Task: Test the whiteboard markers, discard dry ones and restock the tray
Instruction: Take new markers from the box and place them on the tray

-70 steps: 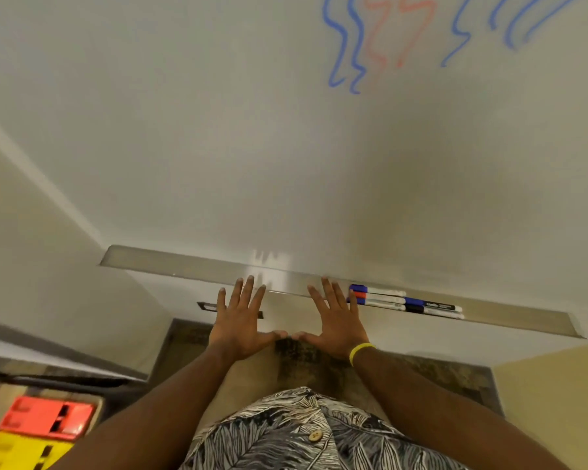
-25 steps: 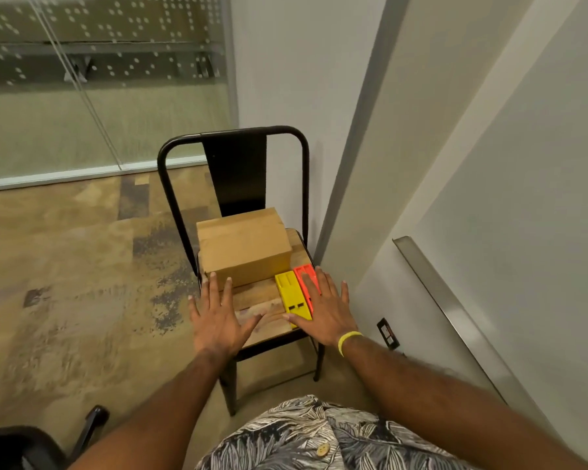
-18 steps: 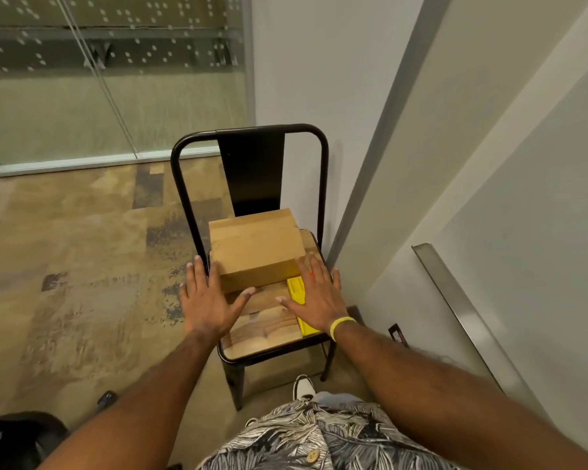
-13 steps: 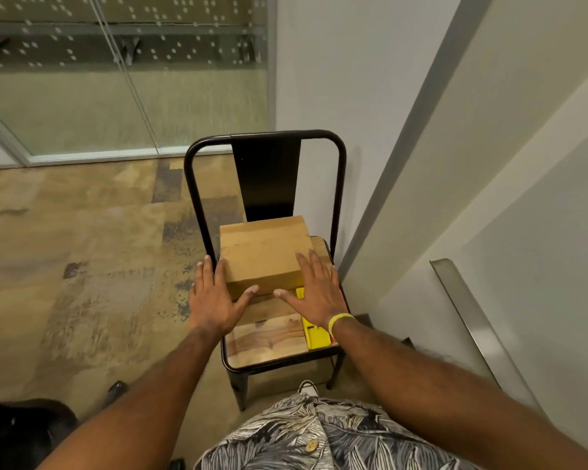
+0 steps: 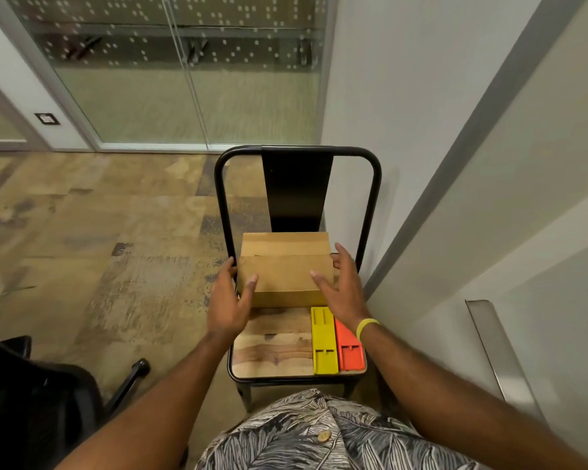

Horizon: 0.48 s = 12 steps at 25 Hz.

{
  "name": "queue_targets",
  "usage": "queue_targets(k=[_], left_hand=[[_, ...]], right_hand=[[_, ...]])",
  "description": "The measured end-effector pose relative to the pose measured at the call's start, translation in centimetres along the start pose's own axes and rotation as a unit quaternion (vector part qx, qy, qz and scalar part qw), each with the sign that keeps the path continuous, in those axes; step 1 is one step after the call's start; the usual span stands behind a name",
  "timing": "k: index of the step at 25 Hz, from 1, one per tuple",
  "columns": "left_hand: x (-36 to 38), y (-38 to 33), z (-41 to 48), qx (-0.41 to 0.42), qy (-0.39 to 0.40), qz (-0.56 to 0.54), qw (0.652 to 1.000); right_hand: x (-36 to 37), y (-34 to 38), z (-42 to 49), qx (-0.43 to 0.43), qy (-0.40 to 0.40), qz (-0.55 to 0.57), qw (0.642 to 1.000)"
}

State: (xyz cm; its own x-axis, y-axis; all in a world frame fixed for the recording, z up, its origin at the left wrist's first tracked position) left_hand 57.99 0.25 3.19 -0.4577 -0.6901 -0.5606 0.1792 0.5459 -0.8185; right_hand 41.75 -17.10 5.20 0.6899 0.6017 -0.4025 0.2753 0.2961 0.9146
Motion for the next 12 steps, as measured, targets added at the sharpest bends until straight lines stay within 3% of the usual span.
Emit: queue_targets(k=[2,4,9,12], left_hand=[[-0.4,-0.3,-0.2,-0.044,-0.012,-0.125,0.991],[-0.8,0.0,-0.1,-0.059,-0.013,-0.183,0.981],[-1.3,1.0,-0.8,-0.042,0.034,-0.087,0.995],[-1.6,1.7,-0.2,0.035,0.08,0.053,0.995]], right_hand=[[-0.4,0.1,0.0,0.028,-0.043,0.062,0.997],[-0.7,-0.3,0.0,0.057,-0.075,0.112,0.989],[-1.0,-1.2,-1.1,0.041,-0.003,0.059,0.997],[-0.6,-2.2,-1.8,-0.01,0.025,-0.038,0.999]])
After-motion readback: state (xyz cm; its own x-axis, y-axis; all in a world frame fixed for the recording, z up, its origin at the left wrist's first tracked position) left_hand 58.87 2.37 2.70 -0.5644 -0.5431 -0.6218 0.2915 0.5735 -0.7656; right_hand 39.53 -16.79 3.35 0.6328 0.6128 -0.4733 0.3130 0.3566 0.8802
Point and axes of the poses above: each hand's wrist, its own z-axis towards the middle knuckle, its own x-axis out of the palm, y = z × x, the point moved 2 cm from there along z, towards the middle knuckle, and after that the axes turned 7 degrees about -x, right-handed, at the moved point
